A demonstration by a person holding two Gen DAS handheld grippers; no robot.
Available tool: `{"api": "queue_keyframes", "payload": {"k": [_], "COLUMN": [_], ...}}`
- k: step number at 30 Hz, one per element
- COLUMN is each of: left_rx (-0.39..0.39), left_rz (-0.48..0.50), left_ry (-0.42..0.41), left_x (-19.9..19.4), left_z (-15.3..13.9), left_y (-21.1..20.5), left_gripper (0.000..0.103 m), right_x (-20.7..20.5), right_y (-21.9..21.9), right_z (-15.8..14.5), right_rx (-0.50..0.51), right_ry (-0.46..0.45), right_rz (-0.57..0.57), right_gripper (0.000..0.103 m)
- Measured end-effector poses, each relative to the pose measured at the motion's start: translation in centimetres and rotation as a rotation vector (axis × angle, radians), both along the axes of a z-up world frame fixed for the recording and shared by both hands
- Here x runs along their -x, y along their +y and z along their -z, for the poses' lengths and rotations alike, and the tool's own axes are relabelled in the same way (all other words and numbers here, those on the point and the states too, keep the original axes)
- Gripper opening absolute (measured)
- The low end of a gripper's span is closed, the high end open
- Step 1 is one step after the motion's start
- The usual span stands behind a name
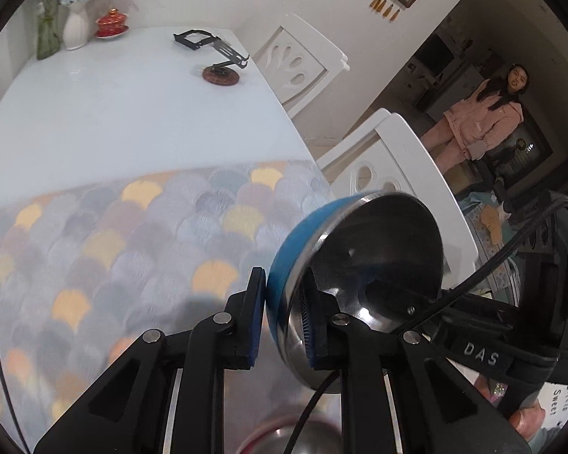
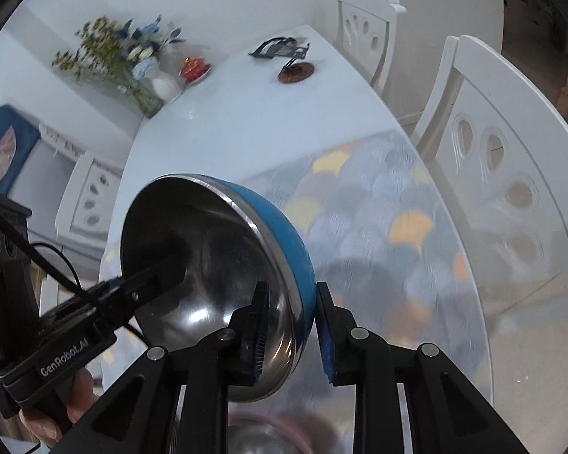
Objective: Organize plates and bowls
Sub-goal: 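Carry the blue steel bowl and lower it into the red bowl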
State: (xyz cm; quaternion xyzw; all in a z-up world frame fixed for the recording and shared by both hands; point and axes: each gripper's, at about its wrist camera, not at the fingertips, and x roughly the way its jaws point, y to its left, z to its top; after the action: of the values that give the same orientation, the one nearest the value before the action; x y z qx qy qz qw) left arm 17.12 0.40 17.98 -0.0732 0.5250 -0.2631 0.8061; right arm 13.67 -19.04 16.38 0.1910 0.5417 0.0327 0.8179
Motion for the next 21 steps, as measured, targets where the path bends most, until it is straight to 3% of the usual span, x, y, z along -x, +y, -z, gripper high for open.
{"api": "queue_keyframes", "payload": {"k": [7, 21], "left_rx": [-0.013, -0.061], "left_rz": [0.003, 0.071], "left_ry": [0.001, -0.012], "left_x": [5.7, 12.1], "left_z": [-0.8, -1.0], "left_y": [2.6, 4.0], "left_gripper": [0.014, 0.014], "right_x": [6.5, 12.5], "right_y": [3.8, 7.2], "right_z": [-0.9, -2.8], "right_rx": [0.023, 0.071], "right_ry": [0.030, 0.050], "right_rz": [-0.009, 0.024], "right_gripper": [0.024, 0.026]}}
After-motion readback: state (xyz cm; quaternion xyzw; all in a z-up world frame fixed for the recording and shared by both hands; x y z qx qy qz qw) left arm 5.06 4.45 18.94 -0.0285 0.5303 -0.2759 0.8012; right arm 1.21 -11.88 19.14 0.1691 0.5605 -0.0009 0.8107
